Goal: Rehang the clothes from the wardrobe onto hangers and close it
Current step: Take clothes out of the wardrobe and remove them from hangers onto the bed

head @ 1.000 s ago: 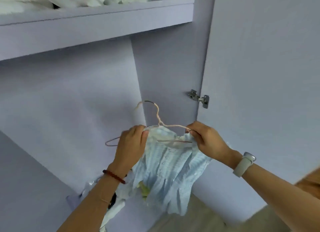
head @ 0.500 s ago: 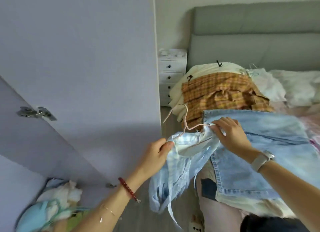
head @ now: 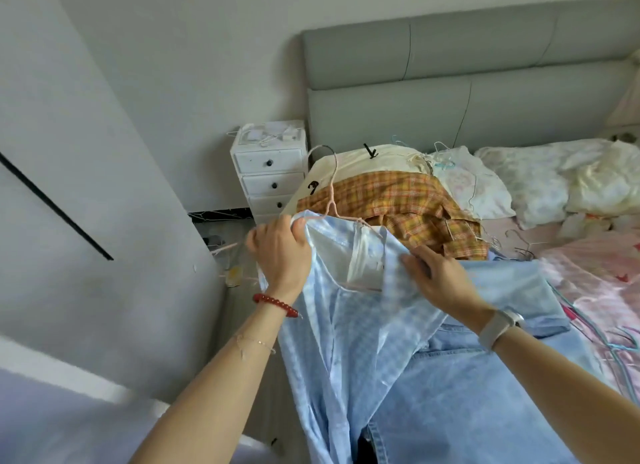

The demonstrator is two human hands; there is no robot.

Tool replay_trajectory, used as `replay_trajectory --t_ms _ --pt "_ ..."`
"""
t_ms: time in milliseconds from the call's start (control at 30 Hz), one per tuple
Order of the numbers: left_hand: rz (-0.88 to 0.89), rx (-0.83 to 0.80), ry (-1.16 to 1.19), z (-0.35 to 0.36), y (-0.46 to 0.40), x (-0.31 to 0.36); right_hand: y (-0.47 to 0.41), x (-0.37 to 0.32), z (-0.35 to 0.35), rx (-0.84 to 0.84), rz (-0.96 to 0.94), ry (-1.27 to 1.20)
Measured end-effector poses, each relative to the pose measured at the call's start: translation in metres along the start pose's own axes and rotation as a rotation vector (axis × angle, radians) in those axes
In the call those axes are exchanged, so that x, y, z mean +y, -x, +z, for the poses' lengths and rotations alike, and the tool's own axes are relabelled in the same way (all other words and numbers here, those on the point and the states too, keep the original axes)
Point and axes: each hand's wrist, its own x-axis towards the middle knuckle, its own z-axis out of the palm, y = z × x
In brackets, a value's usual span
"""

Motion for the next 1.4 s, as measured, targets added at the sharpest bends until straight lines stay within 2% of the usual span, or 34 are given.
replay_trajectory --t_ms 133,333,500,633,767,833,900,967,1033,1200,1333,1400 --pt "-0.096 0.089 -0.003 0.022 -0.048 -0.014 -0.046 -0.018 0.018 -0.003 -0.046 -0.053" --pt "-0.302 0.280 0.190 0.019 -0.129 -0.036 -0.125 -0.082 0.036 0.230 -0.221 0.034" --pt "-0.406 0.206 0.462 0.012 -0.202 -0.034 -0.217 -0.134 0.046 0.272 -0.232 -0.058" --pt "-0.339 0.185 0.535 0.015 -0.249 -0.020 -0.271 -0.170 0.052 0.249 -0.157 -0.253" --pt "-0.273 0.167 0.536 0.027 -0.289 -0.009 -0.314 -0.174 0.057 0.256 -0.079 -0.405" --pt "-0.208 0.172 0.565 0.039 -0.304 -0.004 -0.345 -0.165 0.053 0.266 -0.088 -0.420" --pt "-0.052 0.145 0.608 0.057 -0.311 0.003 -0.383 -0.153 0.046 0.285 -0.080 -0.446" --pt "0.118 0.036 0.597 0.082 -0.312 0.016 -0.423 -0.138 0.036 0.307 -0.052 -0.497" --pt "0.210 -0.107 0.522 0.116 -0.314 0.030 -0.461 -0.119 0.025 0.355 -0.025 -0.548" --pt "0.216 -0.189 0.346 0.212 -0.339 0.069 -0.529 -0.039 0.012 0.511 0.076 -0.585" --pt "0.217 -0.368 0.256 0.289 -0.345 0.081 -0.542 0.084 0.024 0.608 0.292 -0.518" --pt "0.195 -0.467 0.223 0.329 -0.338 0.085 -0.529 0.155 0.040 0.593 0.420 -0.441"
